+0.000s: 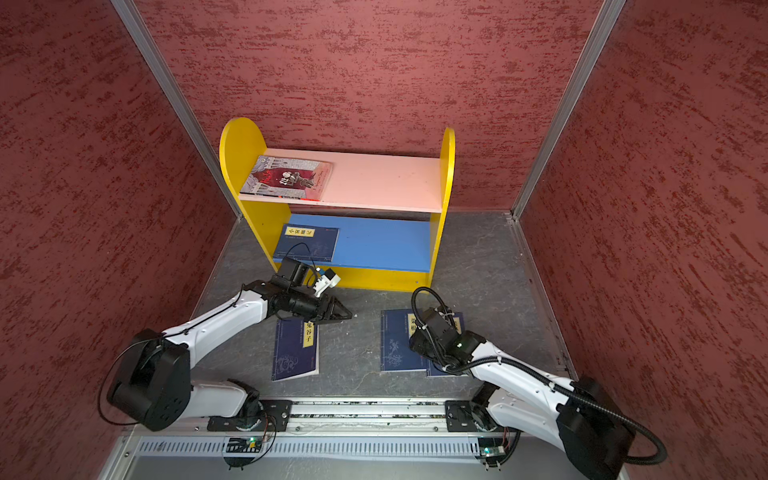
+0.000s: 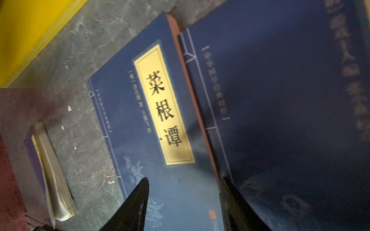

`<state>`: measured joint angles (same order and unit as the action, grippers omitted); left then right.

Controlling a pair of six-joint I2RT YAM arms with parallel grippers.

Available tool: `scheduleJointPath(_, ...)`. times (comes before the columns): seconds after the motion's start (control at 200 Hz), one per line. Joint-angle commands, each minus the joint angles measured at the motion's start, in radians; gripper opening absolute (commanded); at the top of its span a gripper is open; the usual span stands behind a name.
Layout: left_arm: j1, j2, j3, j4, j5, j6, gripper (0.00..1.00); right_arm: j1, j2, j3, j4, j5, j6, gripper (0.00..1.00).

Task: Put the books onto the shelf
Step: 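Move both grippers back down toward the remaining dark blue books on the table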

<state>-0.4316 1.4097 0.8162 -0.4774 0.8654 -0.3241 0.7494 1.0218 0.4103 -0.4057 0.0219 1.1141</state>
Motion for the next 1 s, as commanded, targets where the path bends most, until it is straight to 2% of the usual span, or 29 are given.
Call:
scheduleJointPath(0.0,-0.046,0.034,-0.005,0.139,-0.011,-0.056,0.61,-0.014,0.022,-0.019,0.117,0.038,0.015,0.59)
scheduleJointPath(0.16,-0.098,0.054,-0.015,0.166,-0.043,-0.049,0.64,-0.016,0.094,0.011,0.119,0.039,-0.027,0.59)
scheduleJointPath(0.371,-0.081,0.000,-0.119,0.221,-0.162,-0.065,0.72,-0.016,0.200,0.073,0.108,0.000,-0.102,0.59)
scheduleJointPath(0.541,-0.055,0.012,-0.149,0.210,-0.184,-0.091,0.74,-0.012,0.213,0.073,0.192,-0.062,-0.118,0.58)
scheduleJointPath(0.691,-0.053,0.040,-0.159,0.212,-0.178,-0.108,0.73,0.004,0.240,0.094,0.266,-0.172,-0.132,0.57)
scheduleJointPath(0.827,-0.054,0.070,-0.169,0.196,-0.165,-0.121,0.74,0.041,0.274,0.100,0.320,-0.234,-0.102,0.57)
scheduleJointPath(0.927,-0.054,0.097,-0.169,0.187,-0.151,-0.128,0.76,0.059,0.285,0.088,0.359,-0.260,-0.080,0.58)
scheduleJointPath(0.997,-0.058,0.119,-0.163,0.174,-0.162,-0.121,0.76,0.062,0.280,0.084,0.337,-0.237,-0.057,0.58)
